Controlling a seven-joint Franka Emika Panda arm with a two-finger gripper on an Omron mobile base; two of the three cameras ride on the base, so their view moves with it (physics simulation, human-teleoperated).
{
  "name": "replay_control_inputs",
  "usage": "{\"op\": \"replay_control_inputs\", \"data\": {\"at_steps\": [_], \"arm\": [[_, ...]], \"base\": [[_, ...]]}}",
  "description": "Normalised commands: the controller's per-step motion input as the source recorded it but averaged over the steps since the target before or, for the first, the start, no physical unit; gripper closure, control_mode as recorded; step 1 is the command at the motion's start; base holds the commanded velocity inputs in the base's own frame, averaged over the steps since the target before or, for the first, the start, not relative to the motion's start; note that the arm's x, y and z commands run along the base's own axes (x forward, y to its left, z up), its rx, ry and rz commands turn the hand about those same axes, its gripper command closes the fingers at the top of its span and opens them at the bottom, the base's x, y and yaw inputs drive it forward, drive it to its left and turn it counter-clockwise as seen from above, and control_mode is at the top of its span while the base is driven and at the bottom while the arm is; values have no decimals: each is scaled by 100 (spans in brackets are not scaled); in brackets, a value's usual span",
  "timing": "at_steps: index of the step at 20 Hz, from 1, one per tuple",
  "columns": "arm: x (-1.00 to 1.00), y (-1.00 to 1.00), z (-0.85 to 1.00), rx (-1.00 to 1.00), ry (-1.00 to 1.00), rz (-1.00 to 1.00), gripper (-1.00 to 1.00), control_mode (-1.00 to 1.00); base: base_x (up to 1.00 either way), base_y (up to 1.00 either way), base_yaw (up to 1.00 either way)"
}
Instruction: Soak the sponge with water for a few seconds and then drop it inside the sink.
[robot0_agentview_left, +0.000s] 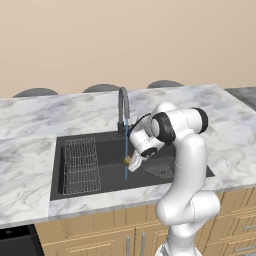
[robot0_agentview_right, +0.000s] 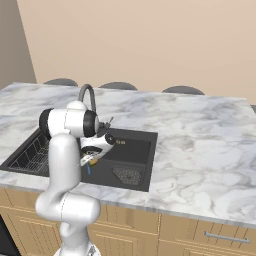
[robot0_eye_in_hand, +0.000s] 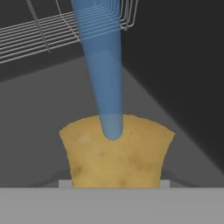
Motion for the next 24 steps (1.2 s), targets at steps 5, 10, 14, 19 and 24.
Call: {"op": "replay_control_inputs", "data": {"at_steps": [5, 10, 14, 19, 24], "arm": [[0, 0, 0, 0, 0, 0, 100, -100], [0, 0, 0, 0, 0, 0, 100, -100], [-4, -9, 0, 0, 0, -1, 100, -100], [0, -32, 17, 0, 4, -18, 100, -100], [0, -54, 33, 0, 17, -24, 100, -100]], "base": [[0, 0, 0], [0, 0, 0], [0, 0, 0], [0, 0, 0], [0, 0, 0]]}}
